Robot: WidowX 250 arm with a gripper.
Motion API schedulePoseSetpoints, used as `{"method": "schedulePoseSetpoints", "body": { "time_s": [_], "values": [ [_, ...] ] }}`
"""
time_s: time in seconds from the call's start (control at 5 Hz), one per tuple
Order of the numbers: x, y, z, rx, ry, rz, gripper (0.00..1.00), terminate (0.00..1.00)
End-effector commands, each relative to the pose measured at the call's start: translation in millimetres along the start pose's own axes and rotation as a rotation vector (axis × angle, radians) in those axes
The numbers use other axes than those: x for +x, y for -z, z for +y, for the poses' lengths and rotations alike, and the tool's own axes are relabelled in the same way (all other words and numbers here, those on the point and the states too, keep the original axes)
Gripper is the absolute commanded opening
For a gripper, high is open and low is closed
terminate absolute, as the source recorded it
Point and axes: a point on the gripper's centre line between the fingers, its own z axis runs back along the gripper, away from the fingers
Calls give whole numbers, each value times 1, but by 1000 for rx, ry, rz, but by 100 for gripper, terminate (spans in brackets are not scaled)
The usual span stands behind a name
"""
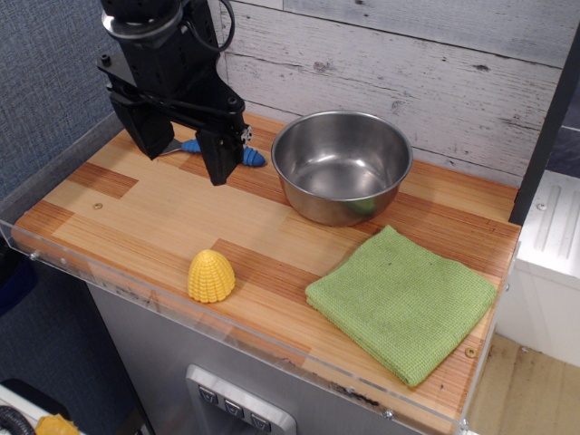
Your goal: Move vessel diagonally from top to bottom towards left side
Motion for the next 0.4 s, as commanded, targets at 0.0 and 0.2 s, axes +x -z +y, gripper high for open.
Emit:
{"method": "schedulePoseSetpoints", "body": {
  "time_s": [0.0, 0.2],
  "values": [
    [0, 0, 0, 0, 0, 0, 100, 0],
    [13, -2, -1, 96, -198, 27, 100, 0]
  ]
}}
